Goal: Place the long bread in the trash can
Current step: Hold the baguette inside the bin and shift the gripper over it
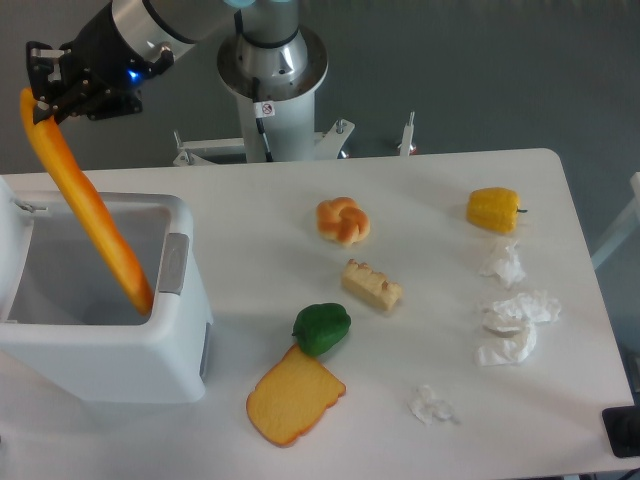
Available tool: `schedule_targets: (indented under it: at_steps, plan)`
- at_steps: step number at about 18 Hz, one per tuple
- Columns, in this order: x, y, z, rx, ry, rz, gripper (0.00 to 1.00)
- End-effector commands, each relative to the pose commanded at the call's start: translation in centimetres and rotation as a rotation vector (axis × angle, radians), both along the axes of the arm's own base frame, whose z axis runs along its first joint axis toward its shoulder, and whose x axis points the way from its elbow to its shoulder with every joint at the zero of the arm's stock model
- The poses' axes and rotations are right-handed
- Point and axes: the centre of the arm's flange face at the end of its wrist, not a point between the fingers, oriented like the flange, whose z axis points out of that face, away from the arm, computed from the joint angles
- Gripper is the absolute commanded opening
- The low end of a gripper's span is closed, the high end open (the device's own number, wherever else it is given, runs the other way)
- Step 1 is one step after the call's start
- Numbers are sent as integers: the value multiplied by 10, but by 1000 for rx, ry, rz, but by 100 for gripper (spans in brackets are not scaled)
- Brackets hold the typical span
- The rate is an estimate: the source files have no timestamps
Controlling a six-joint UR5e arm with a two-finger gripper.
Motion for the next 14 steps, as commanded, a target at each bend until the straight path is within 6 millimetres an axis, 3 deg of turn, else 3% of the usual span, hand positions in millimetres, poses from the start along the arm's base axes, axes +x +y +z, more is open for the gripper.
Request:
schedule_targets:
  at_steps: [14]
  plan:
    - [-10,15,-14,-3,-26,16,0]
